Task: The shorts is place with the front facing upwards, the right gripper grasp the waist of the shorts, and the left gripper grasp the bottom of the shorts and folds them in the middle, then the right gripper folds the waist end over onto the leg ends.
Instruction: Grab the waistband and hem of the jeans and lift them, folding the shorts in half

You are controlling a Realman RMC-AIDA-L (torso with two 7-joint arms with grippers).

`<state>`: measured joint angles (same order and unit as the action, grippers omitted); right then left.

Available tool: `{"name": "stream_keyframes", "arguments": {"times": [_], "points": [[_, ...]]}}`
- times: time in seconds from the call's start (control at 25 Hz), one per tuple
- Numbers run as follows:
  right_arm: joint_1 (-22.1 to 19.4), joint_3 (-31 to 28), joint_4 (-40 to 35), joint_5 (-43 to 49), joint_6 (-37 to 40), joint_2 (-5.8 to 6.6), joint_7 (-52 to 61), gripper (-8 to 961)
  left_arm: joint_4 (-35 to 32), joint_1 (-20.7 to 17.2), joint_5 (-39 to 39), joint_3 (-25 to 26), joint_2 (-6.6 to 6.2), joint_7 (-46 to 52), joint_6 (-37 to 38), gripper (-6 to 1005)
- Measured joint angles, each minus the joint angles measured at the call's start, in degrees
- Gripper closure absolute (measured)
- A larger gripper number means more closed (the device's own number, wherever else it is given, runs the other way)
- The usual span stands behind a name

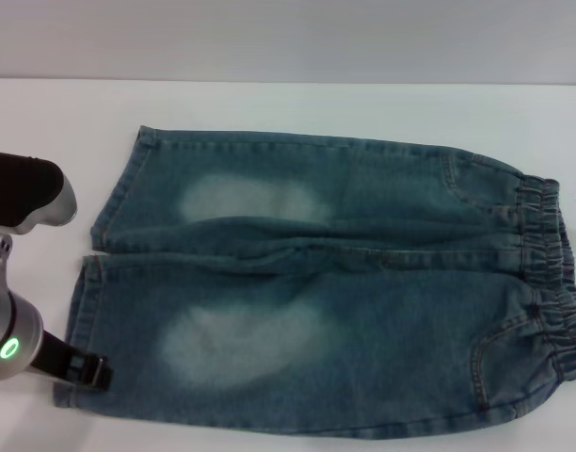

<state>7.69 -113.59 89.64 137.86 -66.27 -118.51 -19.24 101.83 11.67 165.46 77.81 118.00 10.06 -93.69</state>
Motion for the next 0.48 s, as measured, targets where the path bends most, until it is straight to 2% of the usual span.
{"name": "stream_keyframes", "arguments": {"times": [0.08, 0.2, 0.4, 0.48], "points": [[-0.04, -0.25, -0.07, 0.00, -0.28, -0.10, -0.12, 187, 0.10, 0.13, 0.00, 0.04, 0.01, -0.15, -0.65, 298], [-0.08, -0.71, -0.08, -0.03, -0.58, -0.15, -0.17, 188, 0.38, 0.42, 0.01, 0.11, -0.04, -0.11, -1.76, 540], [-0.14, -0.80, -0.08, -0.48, -0.62, -0.21, -0.19, 190, 0.47, 0.42, 0.03, 0.15, -0.11, -0.27, -2.21, 778], [-0.17, -0.82, -0.11, -0.75, -0.63, -0.22, -0.19, 191, 0.68, 0.43, 0.04, 0.15, -0.12, -0.38, -2.34, 839]]}}
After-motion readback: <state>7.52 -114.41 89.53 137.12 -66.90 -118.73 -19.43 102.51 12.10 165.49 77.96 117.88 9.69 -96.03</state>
